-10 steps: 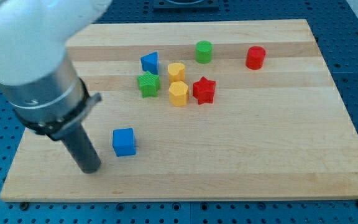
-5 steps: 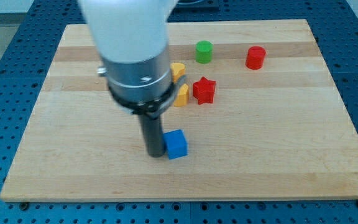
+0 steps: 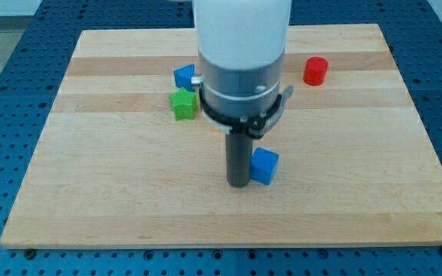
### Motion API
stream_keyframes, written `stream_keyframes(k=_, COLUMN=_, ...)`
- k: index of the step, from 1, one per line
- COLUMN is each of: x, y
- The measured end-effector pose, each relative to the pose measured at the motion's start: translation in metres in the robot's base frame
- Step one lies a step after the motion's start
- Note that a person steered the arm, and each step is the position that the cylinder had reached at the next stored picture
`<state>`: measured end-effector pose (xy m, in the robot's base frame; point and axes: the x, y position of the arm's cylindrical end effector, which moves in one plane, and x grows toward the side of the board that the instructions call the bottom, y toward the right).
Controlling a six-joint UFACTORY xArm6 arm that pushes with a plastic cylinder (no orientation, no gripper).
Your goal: Slide the blue cube towards the red circle
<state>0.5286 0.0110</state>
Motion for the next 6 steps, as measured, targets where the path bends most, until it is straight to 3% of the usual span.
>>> stream_keyframes(k=3, x=0.003, y=0.044)
stream_keyframes(k=4, x=-0.012, y=0.061)
stream_keyframes(k=5, x=-0.054, y=0.042)
stream_keyframes(k=6, x=-0.050, y=0.067)
